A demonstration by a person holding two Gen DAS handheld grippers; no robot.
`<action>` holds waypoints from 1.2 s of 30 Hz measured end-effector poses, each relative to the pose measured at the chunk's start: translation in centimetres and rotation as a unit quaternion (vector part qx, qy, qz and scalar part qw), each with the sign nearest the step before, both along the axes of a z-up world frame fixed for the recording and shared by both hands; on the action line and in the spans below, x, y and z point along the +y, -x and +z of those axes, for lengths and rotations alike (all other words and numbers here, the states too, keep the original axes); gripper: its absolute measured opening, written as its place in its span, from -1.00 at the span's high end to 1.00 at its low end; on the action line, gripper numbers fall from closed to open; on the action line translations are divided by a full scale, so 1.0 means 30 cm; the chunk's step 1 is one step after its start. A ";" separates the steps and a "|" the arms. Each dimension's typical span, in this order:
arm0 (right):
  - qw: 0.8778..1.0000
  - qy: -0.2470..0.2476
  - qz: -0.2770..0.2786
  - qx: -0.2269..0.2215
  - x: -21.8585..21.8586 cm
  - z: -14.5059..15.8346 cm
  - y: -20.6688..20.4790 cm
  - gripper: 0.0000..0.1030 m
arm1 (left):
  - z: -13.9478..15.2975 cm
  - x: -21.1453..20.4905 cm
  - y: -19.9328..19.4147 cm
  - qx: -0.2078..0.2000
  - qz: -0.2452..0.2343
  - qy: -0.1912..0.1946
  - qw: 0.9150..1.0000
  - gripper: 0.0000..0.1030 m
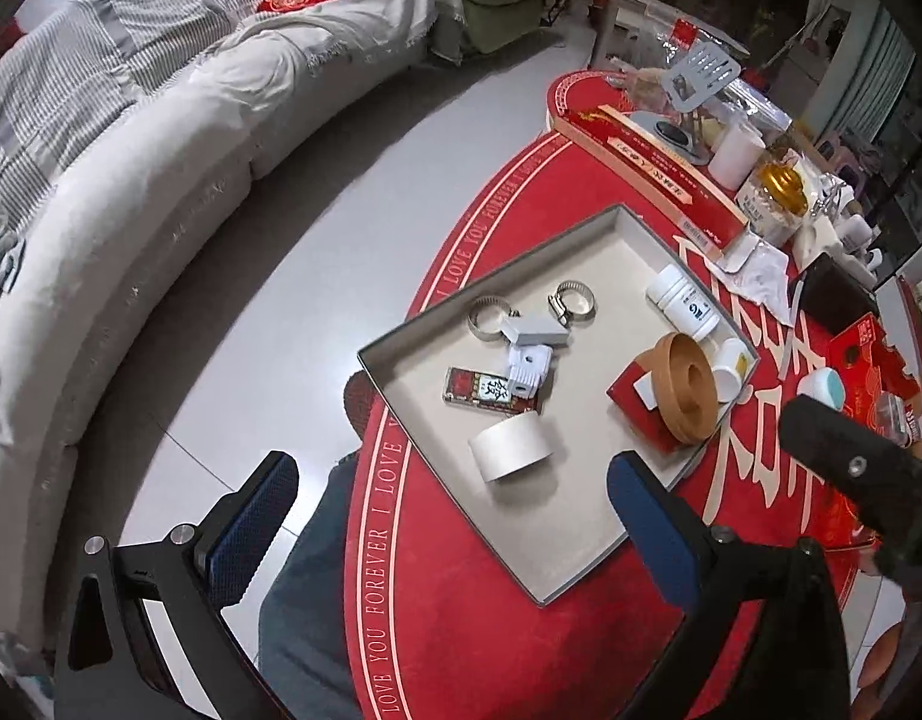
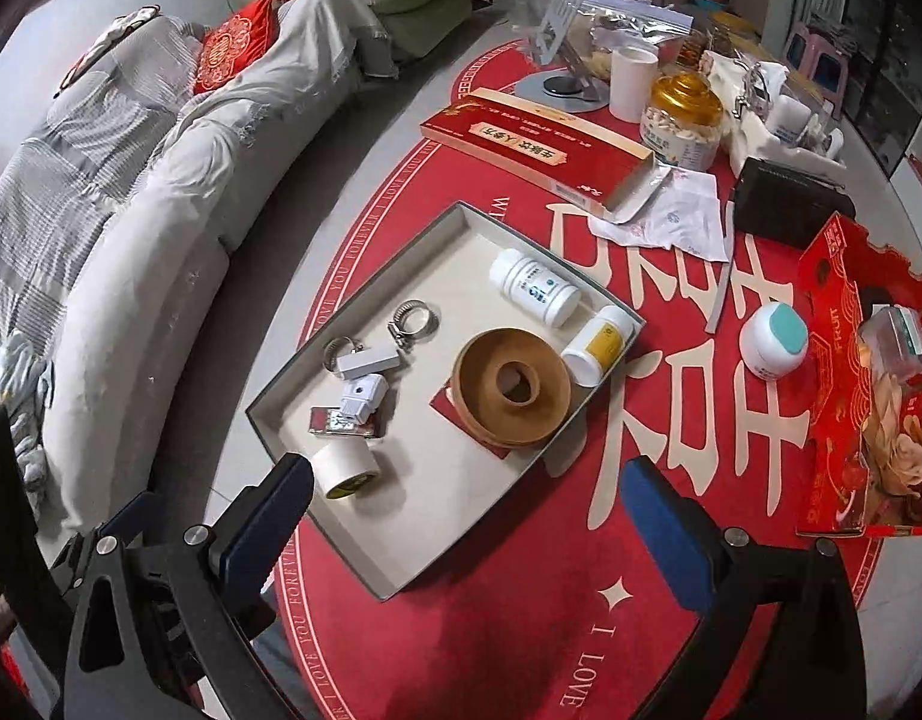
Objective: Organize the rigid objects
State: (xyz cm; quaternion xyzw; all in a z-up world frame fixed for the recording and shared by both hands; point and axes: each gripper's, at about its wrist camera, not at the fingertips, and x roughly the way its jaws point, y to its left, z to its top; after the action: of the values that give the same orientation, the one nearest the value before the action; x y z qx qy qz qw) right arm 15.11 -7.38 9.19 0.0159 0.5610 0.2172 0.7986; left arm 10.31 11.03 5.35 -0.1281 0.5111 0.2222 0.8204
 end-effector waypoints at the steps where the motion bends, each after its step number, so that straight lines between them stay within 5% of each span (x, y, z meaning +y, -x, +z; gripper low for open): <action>1: 1.000 -0.001 0.002 0.000 0.006 0.001 0.000 -1.00 | 0.005 0.001 0.001 -0.001 0.000 -0.001 1.000 -1.00; 36: 1.000 0.009 0.009 0.005 0.031 -0.021 0.003 -1.00 | -0.004 -0.012 -0.002 0.006 -0.001 -0.016 1.000 -1.00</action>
State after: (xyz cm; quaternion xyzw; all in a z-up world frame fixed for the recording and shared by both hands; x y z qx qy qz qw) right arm 15.02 -6.45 8.55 0.0045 0.5670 0.2188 0.7941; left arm 10.37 10.68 5.24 -0.1136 0.5124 0.2304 0.8195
